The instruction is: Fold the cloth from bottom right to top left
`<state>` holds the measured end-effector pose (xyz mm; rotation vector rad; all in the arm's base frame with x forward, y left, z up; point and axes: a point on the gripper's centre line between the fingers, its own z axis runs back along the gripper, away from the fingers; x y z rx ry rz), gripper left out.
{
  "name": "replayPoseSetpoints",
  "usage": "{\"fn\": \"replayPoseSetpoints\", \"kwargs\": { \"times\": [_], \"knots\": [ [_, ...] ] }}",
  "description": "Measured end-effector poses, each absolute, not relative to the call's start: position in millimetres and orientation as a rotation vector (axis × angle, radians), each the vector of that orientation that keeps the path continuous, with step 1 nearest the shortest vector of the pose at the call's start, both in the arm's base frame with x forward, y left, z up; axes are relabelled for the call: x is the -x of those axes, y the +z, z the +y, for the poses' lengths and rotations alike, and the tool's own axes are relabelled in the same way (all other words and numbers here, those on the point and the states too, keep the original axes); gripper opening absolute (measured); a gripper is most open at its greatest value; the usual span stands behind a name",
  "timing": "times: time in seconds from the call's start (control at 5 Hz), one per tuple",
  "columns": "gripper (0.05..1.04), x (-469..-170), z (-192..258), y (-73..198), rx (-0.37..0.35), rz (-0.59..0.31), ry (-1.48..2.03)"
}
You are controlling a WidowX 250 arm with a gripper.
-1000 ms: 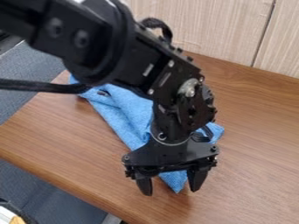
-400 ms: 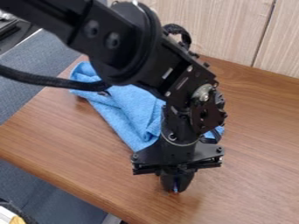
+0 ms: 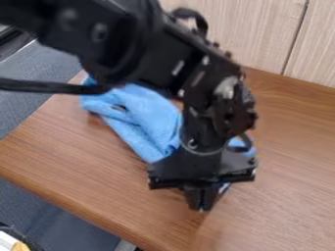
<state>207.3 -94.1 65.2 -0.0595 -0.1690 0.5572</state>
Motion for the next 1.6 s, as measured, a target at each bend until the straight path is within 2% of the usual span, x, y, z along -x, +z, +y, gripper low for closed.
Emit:
{"fn": "replayPoseSetpoints", "kwargs": {
  "times": [0.2,0.6,1.0,1.4,1.6],
  "knots": [
    [0.055,-218.7,-89.3,94.1,0.118,-0.182,0.598],
    [0.055,-264.9,-34.3,137.9,0.220,-0.242,0.839],
    [0.055,-299.2,13.2,129.3,0.215,-0.224,1.002],
    [0.055,-315.9,59.1,93.2,0.148,-0.175,1.148],
    [0.055,-316.7,77.8,74.5,0.144,-0.179,1.216]
  ]
}}
